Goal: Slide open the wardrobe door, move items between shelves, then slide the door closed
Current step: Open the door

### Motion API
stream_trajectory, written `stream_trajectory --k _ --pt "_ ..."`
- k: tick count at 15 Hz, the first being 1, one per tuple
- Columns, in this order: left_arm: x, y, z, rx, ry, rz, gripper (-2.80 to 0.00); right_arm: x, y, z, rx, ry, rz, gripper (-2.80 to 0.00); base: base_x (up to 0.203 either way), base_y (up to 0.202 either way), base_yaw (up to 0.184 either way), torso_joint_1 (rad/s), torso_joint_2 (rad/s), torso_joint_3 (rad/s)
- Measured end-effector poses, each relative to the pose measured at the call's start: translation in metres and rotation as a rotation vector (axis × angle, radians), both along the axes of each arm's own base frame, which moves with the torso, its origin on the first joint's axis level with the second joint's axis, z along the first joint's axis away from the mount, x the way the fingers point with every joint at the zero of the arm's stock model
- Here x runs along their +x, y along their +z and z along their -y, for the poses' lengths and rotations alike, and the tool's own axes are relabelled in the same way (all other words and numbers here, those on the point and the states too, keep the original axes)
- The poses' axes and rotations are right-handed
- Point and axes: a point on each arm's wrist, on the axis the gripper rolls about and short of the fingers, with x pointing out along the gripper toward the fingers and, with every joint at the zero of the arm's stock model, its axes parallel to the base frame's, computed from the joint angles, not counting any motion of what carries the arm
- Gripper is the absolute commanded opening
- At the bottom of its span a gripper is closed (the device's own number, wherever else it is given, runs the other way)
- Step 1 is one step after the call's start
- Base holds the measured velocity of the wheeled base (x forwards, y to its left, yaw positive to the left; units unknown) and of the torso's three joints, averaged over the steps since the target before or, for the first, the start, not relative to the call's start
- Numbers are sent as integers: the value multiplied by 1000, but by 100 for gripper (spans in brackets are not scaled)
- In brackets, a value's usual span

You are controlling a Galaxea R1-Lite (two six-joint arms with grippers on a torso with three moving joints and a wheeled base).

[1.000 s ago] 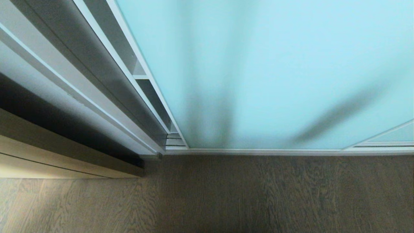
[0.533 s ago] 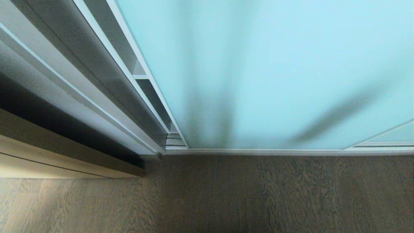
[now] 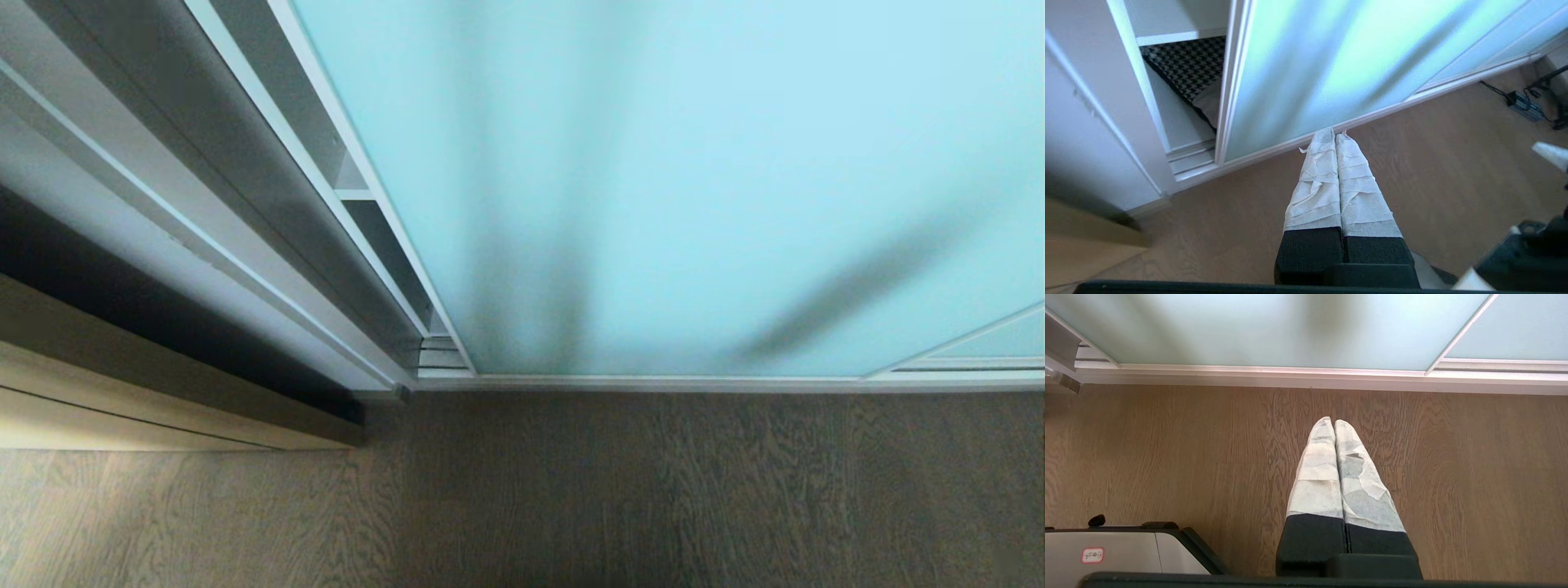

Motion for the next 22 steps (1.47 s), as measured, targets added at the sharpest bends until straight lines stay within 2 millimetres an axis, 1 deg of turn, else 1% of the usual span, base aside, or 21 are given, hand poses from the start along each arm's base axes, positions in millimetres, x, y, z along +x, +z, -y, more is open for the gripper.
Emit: stream_trajectory --k 5,8,10,12,16,19,22 --pt "48 38 0 5 3 -28 -280 0 0 0 0 0 0 -280 0 0 0 0 0 0" --pt "69 55 3 5 -12 -30 -280 0 0 0 0 0 0 -280 0 0 0 0 0 0" --pt "80 60 7 4 -9 -36 -280 0 0 0 0 0 -1 -280 0 0 0 0 0 0" --pt "88 64 14 11 33 -29 -280 0 0 0 0 0 -1 -280 0 0 0 0 0 0" --pt "101 77 27 73 203 55 -280 0 0 0 0 0 -1 -280 0 0 0 0 0 0" --pt "116 80 32 77 298 68 -280 0 0 0 0 0 -1 -280 0 0 0 0 0 0" --pt "134 81 42 66 341 91 -280 0 0 0 0 0 -1 -280 0 0 0 0 0 0"
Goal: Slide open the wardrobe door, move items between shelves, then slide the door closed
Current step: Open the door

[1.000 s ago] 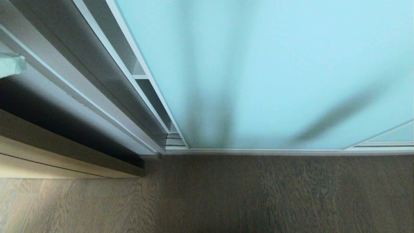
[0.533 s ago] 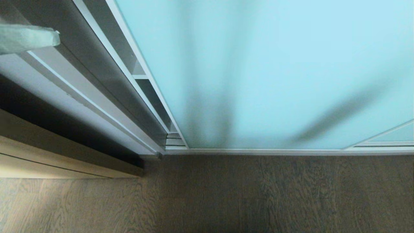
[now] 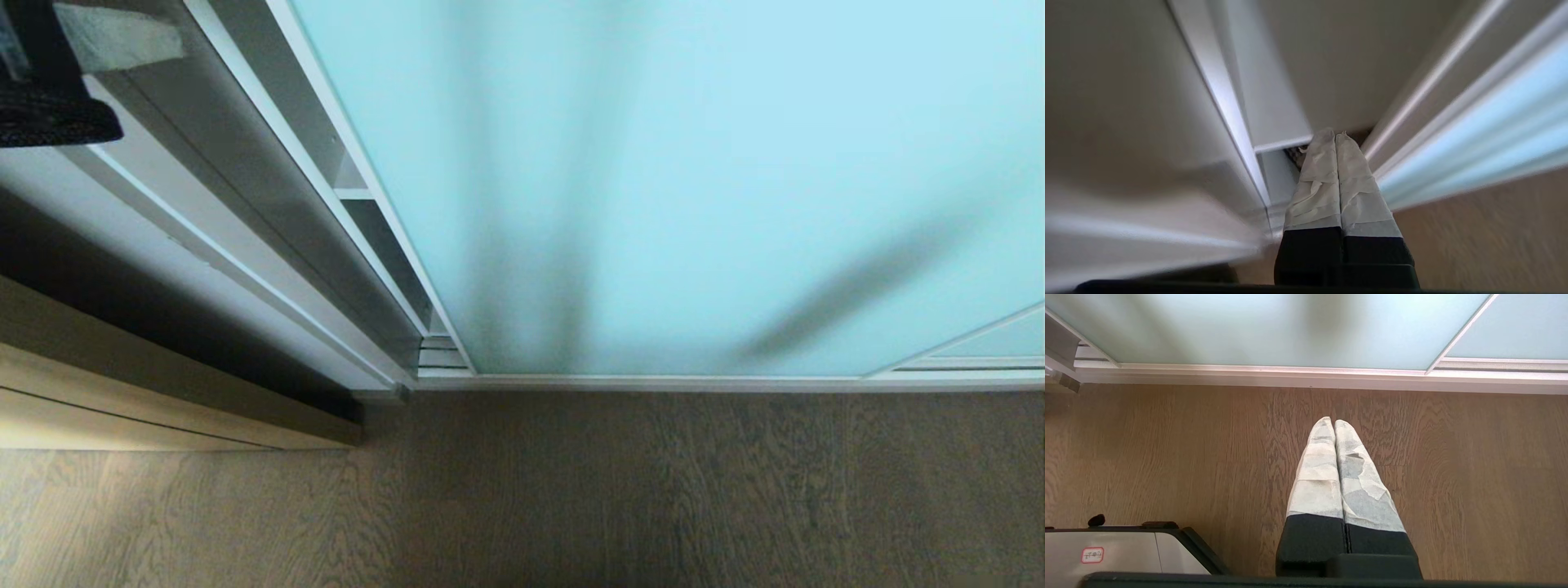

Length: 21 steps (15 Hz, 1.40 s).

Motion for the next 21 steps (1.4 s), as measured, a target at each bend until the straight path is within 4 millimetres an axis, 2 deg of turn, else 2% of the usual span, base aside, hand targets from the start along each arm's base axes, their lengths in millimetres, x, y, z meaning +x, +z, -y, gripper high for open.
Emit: stream_trajectory --k 7,13,21 --pt "36 -4 38 -30 41 45 -280 0 0 0 0 0 0 -280 0 0 0 0 0 0" --pt "66 -8 53 -29 93 119 -280 0 0 0 0 0 0 -280 0 0 0 0 0 0" --pt "86 -14 67 -27 99 178 -280 0 0 0 0 0 -1 -280 0 0 0 0 0 0"
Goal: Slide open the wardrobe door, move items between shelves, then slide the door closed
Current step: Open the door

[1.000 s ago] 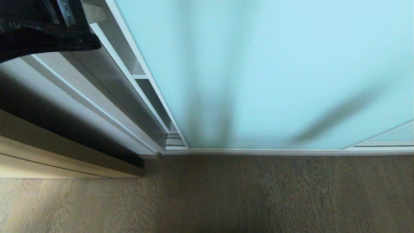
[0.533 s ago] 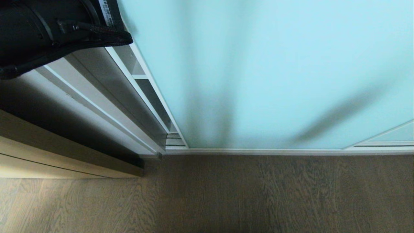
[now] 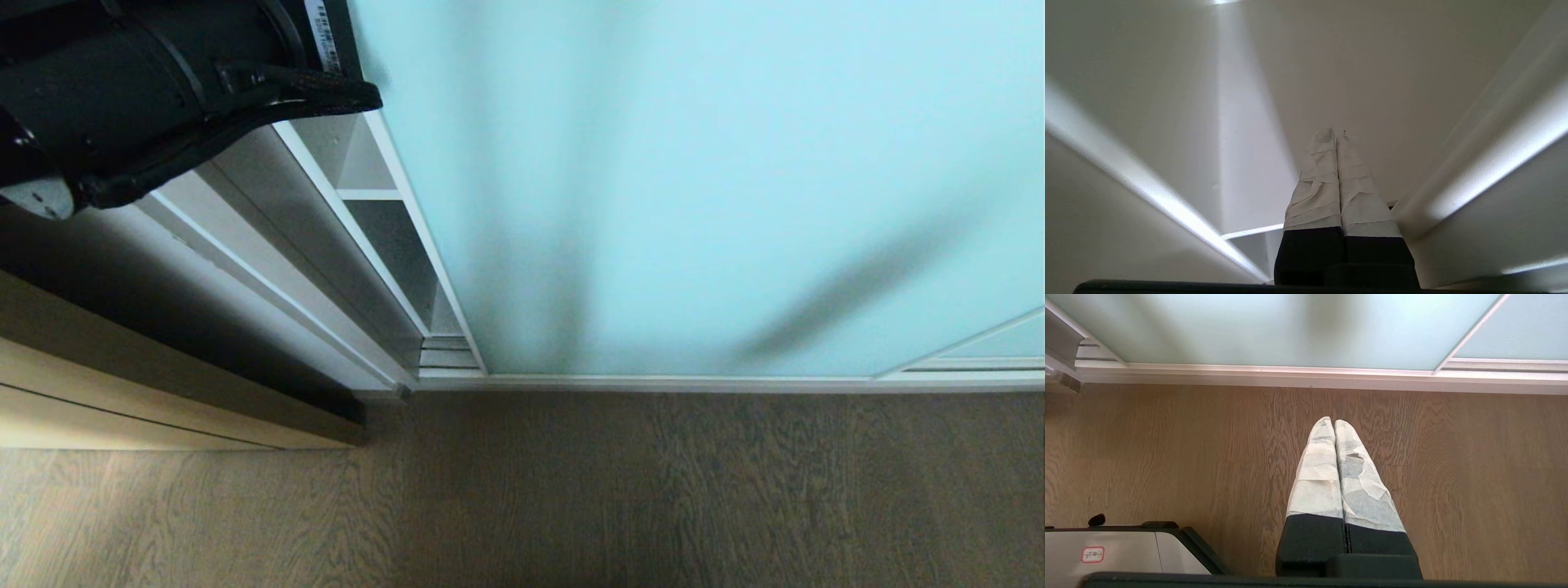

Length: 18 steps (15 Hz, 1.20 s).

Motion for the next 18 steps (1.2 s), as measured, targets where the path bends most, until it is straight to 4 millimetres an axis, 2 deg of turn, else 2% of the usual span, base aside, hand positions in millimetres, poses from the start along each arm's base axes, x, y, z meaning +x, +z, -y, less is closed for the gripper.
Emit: stream_trajectory --k 3,6,10,14,18 --pt "-1 -4 12 7 -36 -14 -280 0 0 0 0 0 0 -280 0 0 0 0 0 0" --pt "-3 -11 33 20 -104 -31 -280 0 0 0 0 0 0 -280 0 0 0 0 0 0" --pt "5 -20 59 22 -151 -8 -280 0 0 0 0 0 0 -280 0 0 0 0 0 0" --pt "13 -37 92 42 -208 9 -280 0 0 0 0 0 0 -280 0 0 0 0 0 0" --pt "8 -58 137 58 -281 10 -280 0 0 0 0 0 0 -280 0 0 0 0 0 0"
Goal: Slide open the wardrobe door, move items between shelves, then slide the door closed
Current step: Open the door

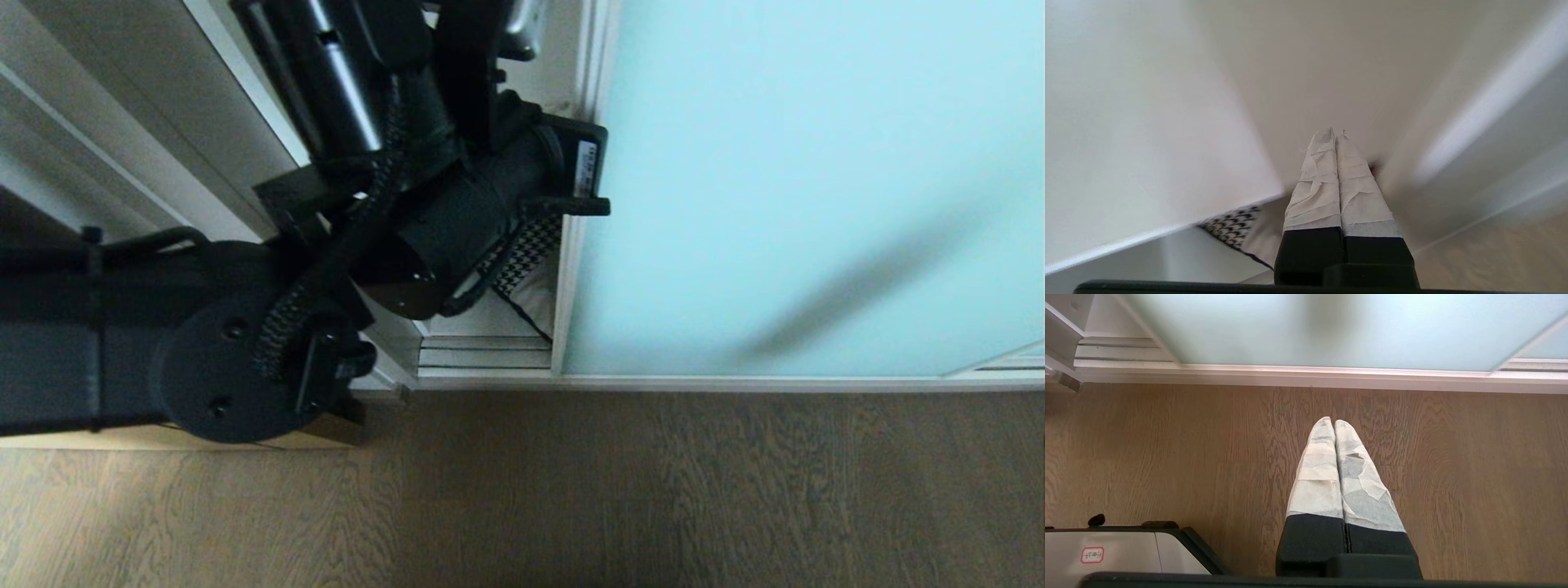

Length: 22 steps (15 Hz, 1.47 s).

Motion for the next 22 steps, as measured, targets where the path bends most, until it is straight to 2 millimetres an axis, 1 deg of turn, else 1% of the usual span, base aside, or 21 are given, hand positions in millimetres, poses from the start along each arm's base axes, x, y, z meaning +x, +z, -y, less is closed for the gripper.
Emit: stream_trajectory --k 2,3,5,9,15,16,18,20,22 --pt "-4 -10 25 -1 -35 26 -280 0 0 0 0 0 0 -280 0 0 0 0 0 0" --pt "-5 -13 34 -9 -46 35 -280 0 0 0 0 0 0 -280 0 0 0 0 0 0" --pt "-4 -17 46 -22 -61 43 -280 0 0 0 0 0 0 -280 0 0 0 0 0 0" --pt "-3 -16 49 -39 -60 46 -280 0 0 0 0 0 0 -280 0 0 0 0 0 0" --pt "-10 2 37 -89 -28 71 -280 0 0 0 0 0 0 -280 0 0 0 0 0 0" --pt "-10 5 32 -98 -13 74 -280 0 0 0 0 0 0 -280 0 0 0 0 0 0" --pt "-4 15 16 -122 51 81 -280 0 0 0 0 0 0 -280 0 0 0 0 0 0" --pt "7 28 -14 -136 141 92 -280 0 0 0 0 0 0 -280 0 0 0 0 0 0" --pt "15 43 -52 -138 241 97 -280 0 0 0 0 0 0 -280 0 0 0 0 0 0"
